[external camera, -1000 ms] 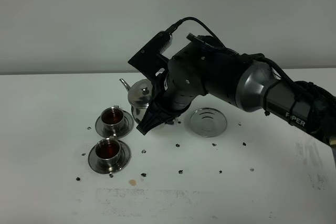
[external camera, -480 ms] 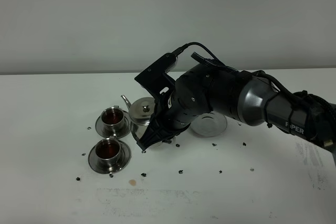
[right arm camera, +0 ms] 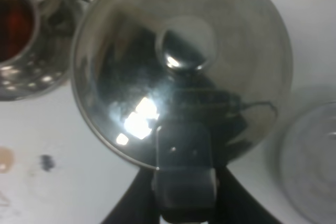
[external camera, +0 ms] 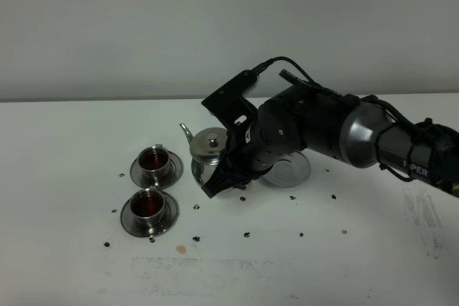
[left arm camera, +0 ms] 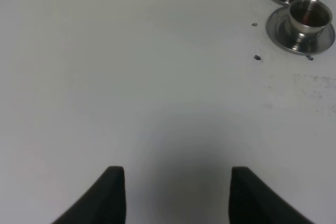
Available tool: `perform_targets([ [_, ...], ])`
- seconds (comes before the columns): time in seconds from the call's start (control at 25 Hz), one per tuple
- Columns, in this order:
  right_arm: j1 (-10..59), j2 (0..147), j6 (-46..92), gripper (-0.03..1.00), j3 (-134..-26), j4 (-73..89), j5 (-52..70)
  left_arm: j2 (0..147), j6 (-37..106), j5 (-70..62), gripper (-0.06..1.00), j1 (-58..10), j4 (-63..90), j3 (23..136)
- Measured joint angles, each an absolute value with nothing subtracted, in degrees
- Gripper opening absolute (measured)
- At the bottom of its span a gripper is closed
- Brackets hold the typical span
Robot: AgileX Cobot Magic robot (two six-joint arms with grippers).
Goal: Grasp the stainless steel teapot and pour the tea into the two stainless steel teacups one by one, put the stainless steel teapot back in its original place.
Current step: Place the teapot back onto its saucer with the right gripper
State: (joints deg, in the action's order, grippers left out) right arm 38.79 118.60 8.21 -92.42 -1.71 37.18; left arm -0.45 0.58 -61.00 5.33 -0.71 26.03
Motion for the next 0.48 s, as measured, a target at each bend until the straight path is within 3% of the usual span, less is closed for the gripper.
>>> perform_targets([
  [0.48, 29.31, 117.24, 10.41, 0.2, -92.42, -1.48, 35.21, -0.45, 0.58, -61.0, 0.46, 5.33, -0.71, 26.03],
])
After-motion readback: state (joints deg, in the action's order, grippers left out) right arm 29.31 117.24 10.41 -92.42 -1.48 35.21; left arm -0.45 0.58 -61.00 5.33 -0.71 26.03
